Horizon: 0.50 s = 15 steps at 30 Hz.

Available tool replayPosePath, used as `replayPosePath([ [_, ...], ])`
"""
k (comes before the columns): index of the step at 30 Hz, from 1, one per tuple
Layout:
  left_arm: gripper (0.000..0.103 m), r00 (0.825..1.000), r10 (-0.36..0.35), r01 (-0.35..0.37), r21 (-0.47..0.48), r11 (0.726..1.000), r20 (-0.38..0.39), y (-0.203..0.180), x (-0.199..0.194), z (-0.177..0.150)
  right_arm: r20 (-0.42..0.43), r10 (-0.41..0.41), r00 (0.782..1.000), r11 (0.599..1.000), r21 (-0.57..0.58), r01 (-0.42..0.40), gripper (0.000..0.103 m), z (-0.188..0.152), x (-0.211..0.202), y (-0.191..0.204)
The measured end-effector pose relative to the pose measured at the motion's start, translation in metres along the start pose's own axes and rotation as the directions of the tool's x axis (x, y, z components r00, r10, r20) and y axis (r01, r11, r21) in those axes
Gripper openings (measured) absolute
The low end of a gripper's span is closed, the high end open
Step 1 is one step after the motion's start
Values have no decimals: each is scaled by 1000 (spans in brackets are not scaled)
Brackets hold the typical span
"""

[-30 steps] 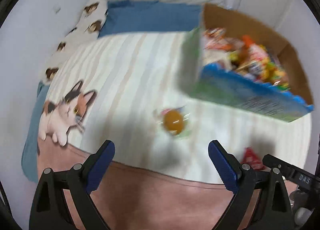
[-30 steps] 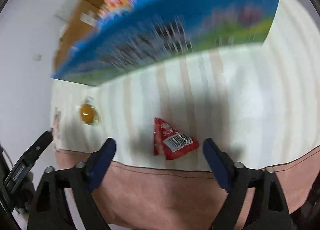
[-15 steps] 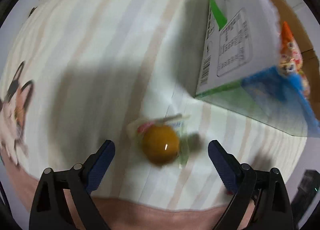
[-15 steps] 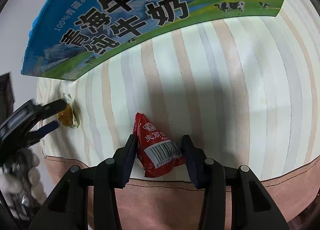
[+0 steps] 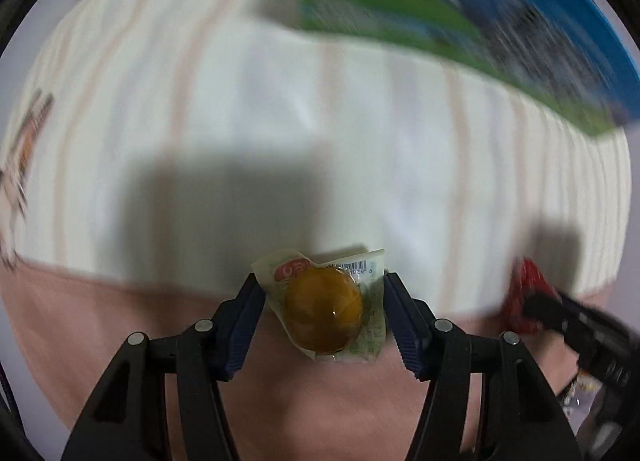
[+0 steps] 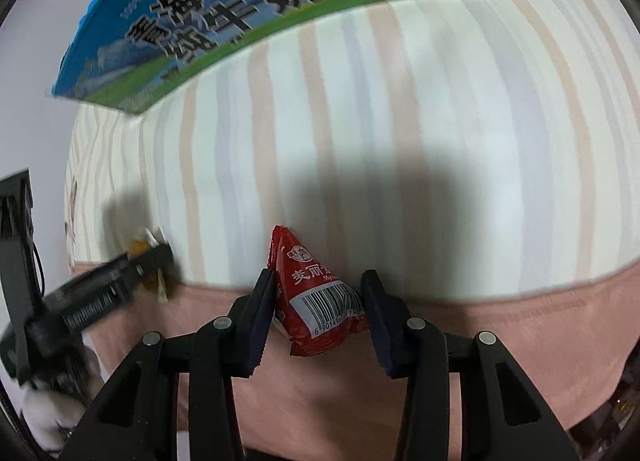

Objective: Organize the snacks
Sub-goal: 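Grasp the wrapped orange snack with left tool while right grasps red triangle packet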

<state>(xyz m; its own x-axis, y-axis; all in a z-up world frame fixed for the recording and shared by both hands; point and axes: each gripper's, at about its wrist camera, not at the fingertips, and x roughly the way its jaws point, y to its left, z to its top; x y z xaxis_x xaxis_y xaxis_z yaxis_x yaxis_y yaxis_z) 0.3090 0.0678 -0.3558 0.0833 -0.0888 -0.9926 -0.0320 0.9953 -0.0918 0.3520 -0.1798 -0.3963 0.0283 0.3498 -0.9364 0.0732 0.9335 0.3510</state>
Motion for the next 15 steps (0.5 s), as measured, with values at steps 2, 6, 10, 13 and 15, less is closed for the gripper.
replayPosePath([
  [2,58,1000,2,-1,24,1000,-15,-9,10,-14,-6,-10,1000,1000,-11,10,46,-9,-1,-5],
  [6,64,1000,-5,5,27,1000,-12,-13,18,-19,-9,-2,1000,1000,7,2,49,-15,2,-15],
  [10,79,998,-46,47,30,998,-44,-16,29,-13,-14,16,1000,999,31,-15,63,-14,9,-14],
  [13,79,998,-28,31,51,998,-49,-21,35,-20,-15,-2,1000,1000,23,3,66,-15,13,-9],
  [15,79,999,-21,23,53,998,-42,-28,36,-29,-16,-14,1000,1000,13,14,66,-15,17,-4],
])
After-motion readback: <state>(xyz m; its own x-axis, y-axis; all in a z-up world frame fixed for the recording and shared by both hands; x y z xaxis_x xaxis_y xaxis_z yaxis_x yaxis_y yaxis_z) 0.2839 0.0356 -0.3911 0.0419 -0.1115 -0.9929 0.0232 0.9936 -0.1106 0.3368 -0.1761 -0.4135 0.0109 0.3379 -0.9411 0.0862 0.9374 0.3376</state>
